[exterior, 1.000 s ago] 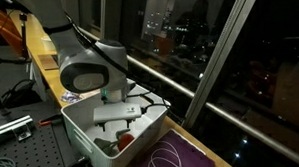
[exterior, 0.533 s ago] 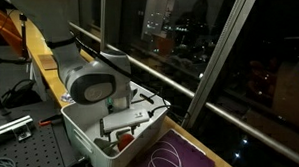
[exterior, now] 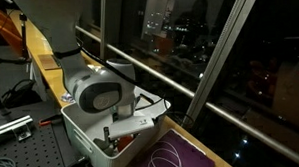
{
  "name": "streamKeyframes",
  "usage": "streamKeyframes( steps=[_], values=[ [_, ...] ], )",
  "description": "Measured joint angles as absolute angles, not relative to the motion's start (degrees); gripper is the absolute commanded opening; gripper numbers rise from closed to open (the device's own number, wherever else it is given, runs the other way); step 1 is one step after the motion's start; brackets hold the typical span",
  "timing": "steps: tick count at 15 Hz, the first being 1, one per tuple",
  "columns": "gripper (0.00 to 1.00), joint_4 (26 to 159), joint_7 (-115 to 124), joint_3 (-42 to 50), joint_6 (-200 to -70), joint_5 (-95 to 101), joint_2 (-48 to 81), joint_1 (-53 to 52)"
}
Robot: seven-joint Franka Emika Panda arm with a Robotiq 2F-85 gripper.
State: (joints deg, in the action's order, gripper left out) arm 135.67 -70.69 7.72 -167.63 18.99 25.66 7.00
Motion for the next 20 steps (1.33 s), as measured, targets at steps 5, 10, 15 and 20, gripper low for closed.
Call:
streamKeyframes(
  steps=[5, 10, 15, 20],
  values=[
    [0.2, 134.8, -69.2, 6.4, -167.5, 18.7, 27.4, 8.0],
    [0.04, 135.3, -67.7, 2.7, -165.0, 17.6, 24.7, 9.3],
    [0.04, 138.4, -67.3, -2.6, -160.9, 10.7, 17.0, 9.8],
    [0.04, 143.3, -68.8, -10.6, -155.6, -6.2, 2.8, 7.9]
  ],
)
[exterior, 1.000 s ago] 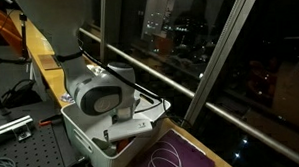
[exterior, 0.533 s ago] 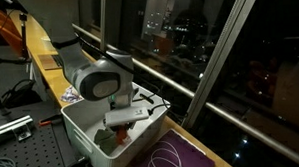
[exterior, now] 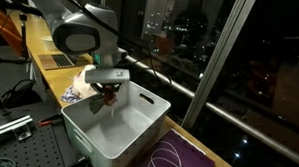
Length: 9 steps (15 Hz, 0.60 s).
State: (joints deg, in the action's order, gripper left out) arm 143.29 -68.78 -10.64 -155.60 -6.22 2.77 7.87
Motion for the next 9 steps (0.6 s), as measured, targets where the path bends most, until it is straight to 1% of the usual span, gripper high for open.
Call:
streamKeyframes(
  steps=[2, 6, 9],
  values=[
    [0.04, 143.7, -68.5, -10.4, -152.3, -8.7, -3.5, 4.7],
    [0.04, 143.1, -64.9, -9.3, -145.1, -7.4, -14.9, -1.9],
    [0.04, 141.6, -61.2, -9.4, -141.1, -4.1, -18.7, -6.3]
  ],
)
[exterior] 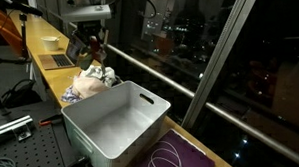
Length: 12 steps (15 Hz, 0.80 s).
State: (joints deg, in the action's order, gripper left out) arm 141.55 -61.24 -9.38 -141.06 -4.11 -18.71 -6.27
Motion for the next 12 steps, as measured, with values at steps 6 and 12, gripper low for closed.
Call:
streamKeyframes(
  steps=[6, 12],
  values=[
    [0.04, 134.5, -56.7, -10.4, -138.3, 0.2, -13.4, -13.0],
    [0.43, 123.0, -56.1, -11.8, -135.2, 0.9, -1.9, -14.4]
  ],
)
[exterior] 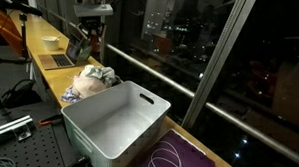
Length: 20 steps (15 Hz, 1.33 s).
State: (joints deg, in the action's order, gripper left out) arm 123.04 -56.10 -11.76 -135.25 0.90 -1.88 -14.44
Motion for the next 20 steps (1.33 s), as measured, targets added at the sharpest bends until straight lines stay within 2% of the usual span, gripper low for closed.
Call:
streamKeyframes(
  steps=[2, 9, 20],
  values=[
    [0.49, 121.0, -56.1, -11.8, -134.0, 0.9, 0.8, -14.4],
    [0.99, 120.9, -56.1, -11.8, -132.0, 0.9, 2.6, -13.7],
    [1.0, 130.0, -56.1, -11.4, -132.1, 0.8, -4.8, -12.1]
  ],
)
